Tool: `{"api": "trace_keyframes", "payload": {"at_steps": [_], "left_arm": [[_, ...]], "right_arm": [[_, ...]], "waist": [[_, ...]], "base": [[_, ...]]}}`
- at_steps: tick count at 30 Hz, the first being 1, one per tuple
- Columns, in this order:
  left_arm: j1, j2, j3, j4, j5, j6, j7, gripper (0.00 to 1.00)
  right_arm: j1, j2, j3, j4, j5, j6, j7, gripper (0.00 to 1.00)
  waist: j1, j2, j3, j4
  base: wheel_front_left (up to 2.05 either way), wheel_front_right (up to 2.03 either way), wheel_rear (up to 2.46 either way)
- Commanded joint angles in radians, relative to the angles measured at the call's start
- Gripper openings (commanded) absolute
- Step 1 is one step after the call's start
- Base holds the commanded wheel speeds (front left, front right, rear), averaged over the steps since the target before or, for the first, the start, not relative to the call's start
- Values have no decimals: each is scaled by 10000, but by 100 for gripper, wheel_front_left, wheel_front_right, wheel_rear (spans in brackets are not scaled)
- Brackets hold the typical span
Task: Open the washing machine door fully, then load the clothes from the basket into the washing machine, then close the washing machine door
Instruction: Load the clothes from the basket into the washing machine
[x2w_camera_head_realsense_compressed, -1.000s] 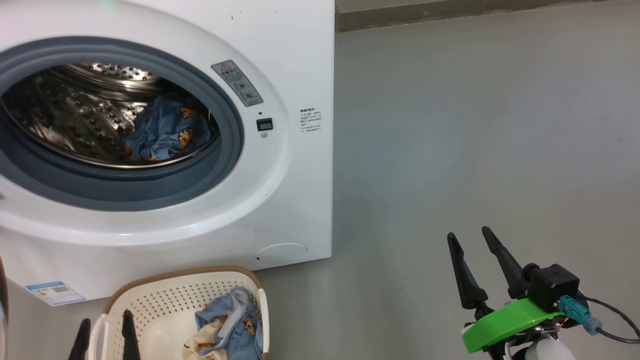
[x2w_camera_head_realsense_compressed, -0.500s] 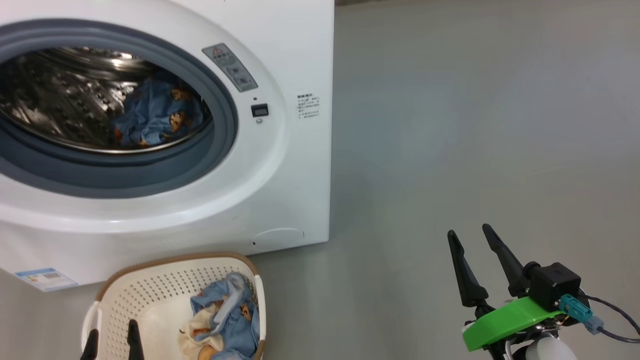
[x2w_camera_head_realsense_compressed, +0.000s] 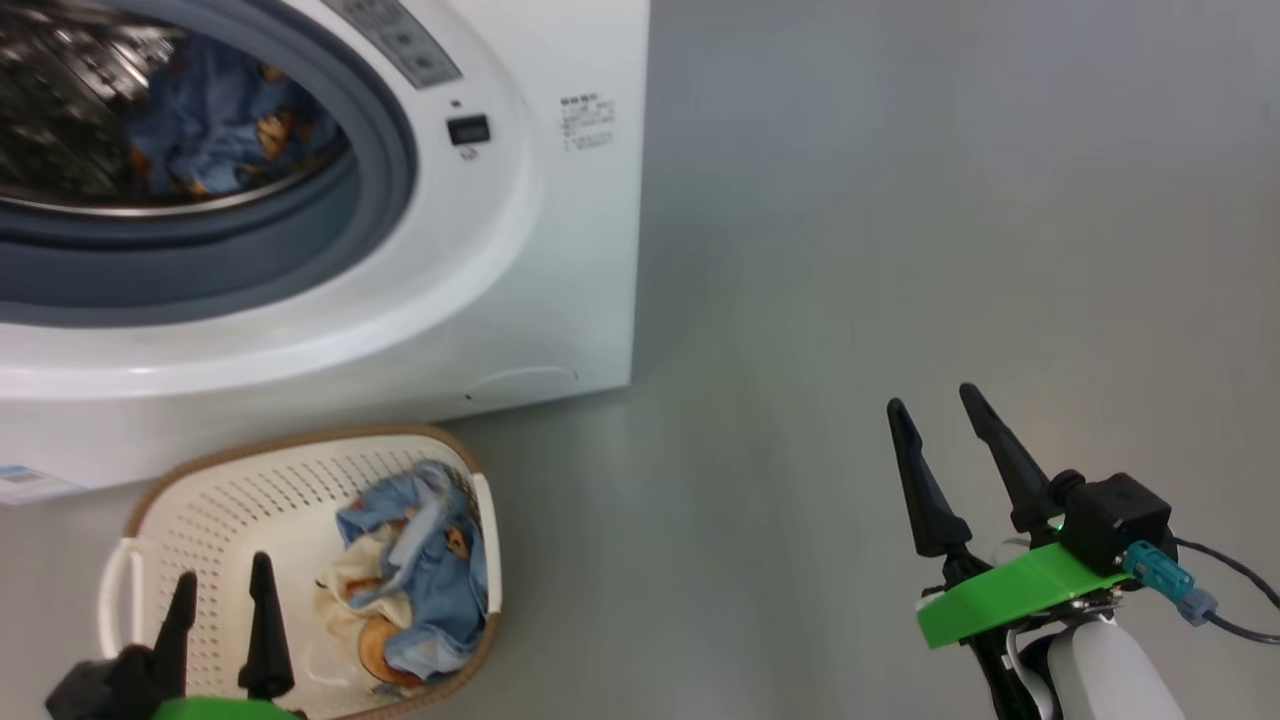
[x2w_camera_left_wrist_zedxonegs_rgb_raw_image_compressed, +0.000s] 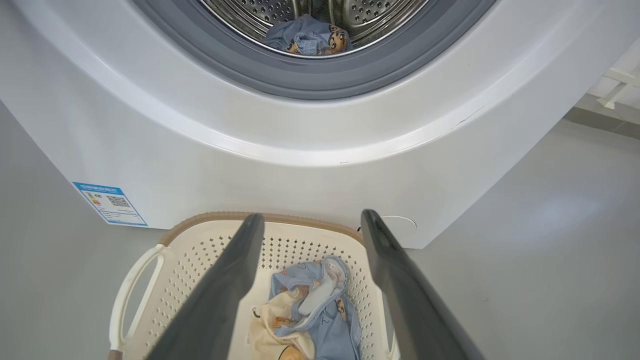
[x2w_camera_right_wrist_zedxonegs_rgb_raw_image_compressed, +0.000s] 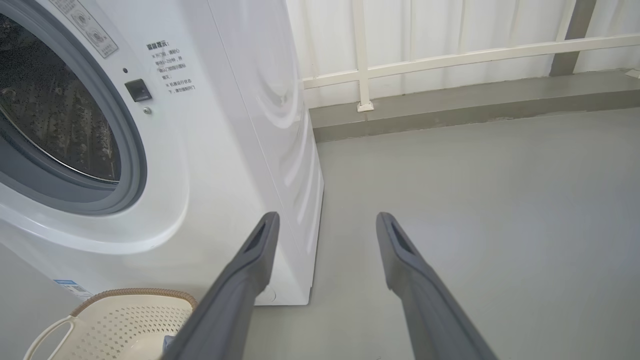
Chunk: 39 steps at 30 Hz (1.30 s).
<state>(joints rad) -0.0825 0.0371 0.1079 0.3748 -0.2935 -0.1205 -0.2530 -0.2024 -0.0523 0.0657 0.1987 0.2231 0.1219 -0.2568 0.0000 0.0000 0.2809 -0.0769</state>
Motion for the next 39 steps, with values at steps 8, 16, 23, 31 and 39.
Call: {"api": "trace_keyframes", "payload": {"at_steps": [8,16,23,31,39], "left_arm": [[-1228,584,236,822,-109,-97,-88,100],[-1991,1172,-238,1977,-412,-100,-88,100],[-2848,1713,-1022,3527,-1214,-100,95,100],[-3797,2646,-2032,4431,-2243,-101,848,100],[-4315,3523,-3013,4670,-3563,-101,1934,100]], "right_arm": [[-468,20,404,-385,312,88,-49,100],[-915,20,648,-730,548,88,-49,100],[-1001,20,705,-804,731,88,-49,100],[-1161,20,809,-972,1017,88,-49,100],[-1355,20,955,-1037,1278,88,-49,100]], "waist": [[0,0,1740,-719],[0,0,2713,-1110],[0,0,3424,-1392],[0,0,4247,-1651],[0,0,4846,-1864]], "base": [[0,0,0],[0,0,0],[0,0,0],[0,0,0],[0,0,0]]}}
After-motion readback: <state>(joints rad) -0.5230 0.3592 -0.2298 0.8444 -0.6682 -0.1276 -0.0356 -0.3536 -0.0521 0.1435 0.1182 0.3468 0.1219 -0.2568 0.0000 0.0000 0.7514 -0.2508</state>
